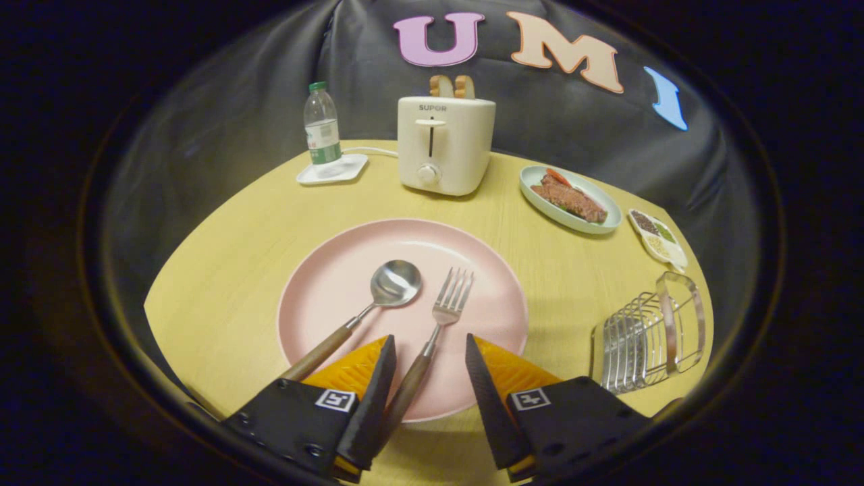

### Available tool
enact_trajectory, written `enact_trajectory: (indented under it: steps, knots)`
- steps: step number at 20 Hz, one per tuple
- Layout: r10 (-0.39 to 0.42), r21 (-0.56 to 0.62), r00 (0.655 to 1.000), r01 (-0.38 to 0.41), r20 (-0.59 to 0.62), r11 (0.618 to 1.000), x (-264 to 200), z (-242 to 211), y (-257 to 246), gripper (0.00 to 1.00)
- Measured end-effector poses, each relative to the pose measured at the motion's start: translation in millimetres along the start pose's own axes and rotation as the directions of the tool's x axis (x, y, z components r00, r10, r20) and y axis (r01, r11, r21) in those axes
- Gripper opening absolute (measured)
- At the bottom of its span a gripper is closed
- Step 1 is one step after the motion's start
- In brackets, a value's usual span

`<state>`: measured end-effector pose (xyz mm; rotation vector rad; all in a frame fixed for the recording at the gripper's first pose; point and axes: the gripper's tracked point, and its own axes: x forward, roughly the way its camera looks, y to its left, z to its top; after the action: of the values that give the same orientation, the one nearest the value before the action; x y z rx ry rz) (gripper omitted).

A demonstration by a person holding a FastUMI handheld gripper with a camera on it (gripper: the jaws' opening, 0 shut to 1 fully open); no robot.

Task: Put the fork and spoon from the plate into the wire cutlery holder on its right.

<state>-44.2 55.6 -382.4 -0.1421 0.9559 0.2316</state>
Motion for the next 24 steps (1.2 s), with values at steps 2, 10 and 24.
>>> enact_trajectory:
  steps: [2, 10, 24]
  knots:
    - [-0.004, 0.002, 1.0, 0.004, -0.021, 1.0, 2.8, -4.4, 1.5, 0.57]
    - [-0.014, -0.007, 0.999, 0.014, -0.053, 1.0, 1.3, -5.9, 0.1, 0.15]
    - [0.004, -0.043, 0.992, -0.01, -0.128, 0.999, -35.3, 13.8, -38.9, 0.08]
